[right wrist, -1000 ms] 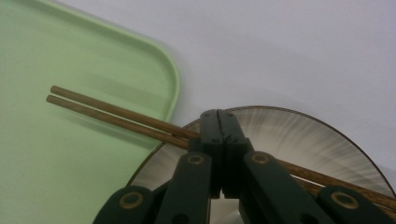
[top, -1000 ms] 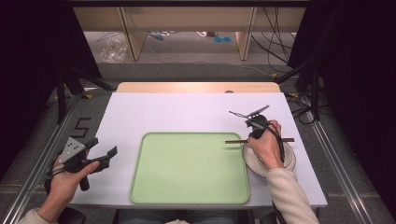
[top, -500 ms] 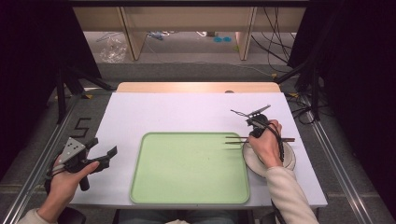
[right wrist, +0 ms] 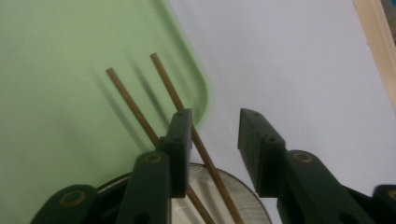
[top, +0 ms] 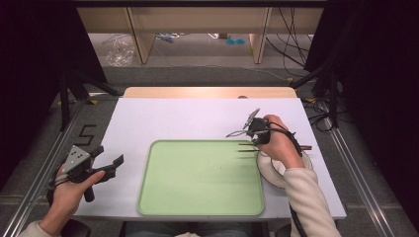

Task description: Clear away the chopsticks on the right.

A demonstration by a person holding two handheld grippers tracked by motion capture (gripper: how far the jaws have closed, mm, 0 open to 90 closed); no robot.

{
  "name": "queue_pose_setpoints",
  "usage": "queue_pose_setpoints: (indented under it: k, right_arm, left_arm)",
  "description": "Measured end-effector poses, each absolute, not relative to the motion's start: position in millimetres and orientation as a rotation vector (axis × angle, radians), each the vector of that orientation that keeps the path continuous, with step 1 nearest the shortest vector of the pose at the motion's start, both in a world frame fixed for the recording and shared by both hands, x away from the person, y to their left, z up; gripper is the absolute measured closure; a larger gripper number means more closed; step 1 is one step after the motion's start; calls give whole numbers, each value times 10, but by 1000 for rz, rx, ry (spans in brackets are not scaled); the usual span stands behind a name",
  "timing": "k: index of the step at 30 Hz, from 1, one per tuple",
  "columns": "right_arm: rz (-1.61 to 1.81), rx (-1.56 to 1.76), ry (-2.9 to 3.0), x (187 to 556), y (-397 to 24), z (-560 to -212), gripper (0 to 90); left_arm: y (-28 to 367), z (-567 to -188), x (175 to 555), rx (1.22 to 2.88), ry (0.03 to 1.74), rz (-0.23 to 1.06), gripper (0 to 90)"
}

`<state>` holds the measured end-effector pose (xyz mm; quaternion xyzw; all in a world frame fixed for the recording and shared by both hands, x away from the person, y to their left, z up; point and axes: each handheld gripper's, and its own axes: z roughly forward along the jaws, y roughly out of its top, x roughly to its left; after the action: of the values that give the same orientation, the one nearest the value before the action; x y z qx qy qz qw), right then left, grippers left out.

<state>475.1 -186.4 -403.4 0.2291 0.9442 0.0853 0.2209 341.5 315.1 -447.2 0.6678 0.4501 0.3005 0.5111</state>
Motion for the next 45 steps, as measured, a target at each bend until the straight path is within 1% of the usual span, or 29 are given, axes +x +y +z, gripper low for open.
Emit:
queue_pose_setpoints:
  k: [1,3,4,7,9,16,17,19,28,34,40,42,45]
  right_arm:
    - [166,560,2633,4764,-1802,-4080,650]
    - [117,532,2645,4786,-1771,-4126,649]
    - [58,439,2654,4837,-1782,-4147,649]
    - [46,422,2678,4862,-1747,-4197,671]
    - [29,450,2692,4849,-1717,-4203,670]
    - [7,388,2725,4884,-1714,-4274,671]
    - [14,453,2727,4862,-1701,-4285,675]
    - [9,466,2735,4865,-1707,-4299,679]
    - [24,454,2749,4903,-1719,-4375,744]
    - [19,420,2756,4918,-1735,-4412,814]
    - [18,356,2746,4898,-1732,-4429,841]
    - [8,304,2724,4895,-1739,-4411,868]
    - [15,291,2715,4881,-1737,-4400,869]
  left_arm:
    - [3150,-4473,3417,1608,1081,722,169]
    - [3151,-4473,3417,1607,1081,722,169]
    - [3152,-4472,3417,1607,1082,721,169]
    - [3152,-4472,3415,1605,1084,721,169]
    - [3152,-4473,3416,1606,1083,722,169]
    - [3151,-4472,3414,1608,1082,724,170]
    - [3151,-4472,3415,1608,1082,723,170]
    - [3151,-4473,3416,1608,1081,723,170]
    - [3151,-4472,3415,1608,1079,725,171]
    - [3151,-4473,3415,1608,1082,724,172]
    - [3151,-4472,3414,1608,1083,724,172]
    - [3150,-4473,3415,1607,1082,724,172]
    - [3151,-4472,3414,1607,1084,725,172]
